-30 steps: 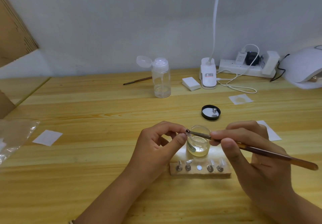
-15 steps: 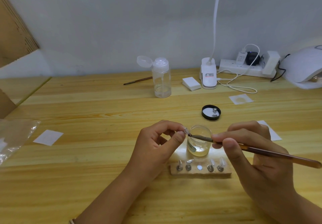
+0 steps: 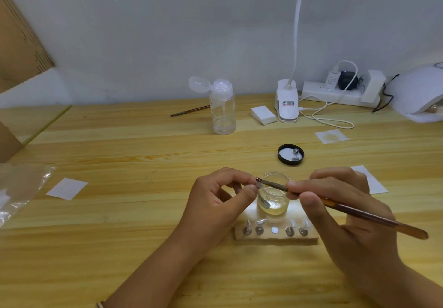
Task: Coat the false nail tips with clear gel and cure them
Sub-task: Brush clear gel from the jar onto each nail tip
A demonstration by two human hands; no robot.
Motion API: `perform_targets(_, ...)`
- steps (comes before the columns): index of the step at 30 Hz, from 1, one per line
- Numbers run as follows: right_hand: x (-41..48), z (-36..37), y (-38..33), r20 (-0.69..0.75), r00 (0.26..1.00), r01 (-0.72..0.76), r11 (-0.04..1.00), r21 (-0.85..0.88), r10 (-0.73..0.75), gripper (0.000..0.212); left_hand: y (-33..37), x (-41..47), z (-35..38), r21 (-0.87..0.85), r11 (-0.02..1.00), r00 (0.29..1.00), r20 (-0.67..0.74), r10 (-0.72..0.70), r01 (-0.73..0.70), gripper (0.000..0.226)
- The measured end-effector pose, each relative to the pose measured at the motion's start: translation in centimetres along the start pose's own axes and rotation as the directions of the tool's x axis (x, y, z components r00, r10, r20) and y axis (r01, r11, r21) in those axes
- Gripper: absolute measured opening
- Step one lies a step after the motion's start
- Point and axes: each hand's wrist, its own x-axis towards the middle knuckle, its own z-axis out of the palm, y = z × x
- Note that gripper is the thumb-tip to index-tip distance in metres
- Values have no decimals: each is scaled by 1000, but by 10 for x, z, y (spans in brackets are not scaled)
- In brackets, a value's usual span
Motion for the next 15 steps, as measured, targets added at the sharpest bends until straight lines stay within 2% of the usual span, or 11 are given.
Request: perform_targets(15, -1, -2, 0, 9, 1000, -19, 999, -25, 19, 21, -5, 1, -2, 31, 1000, 1000, -20, -2, 3, 20)
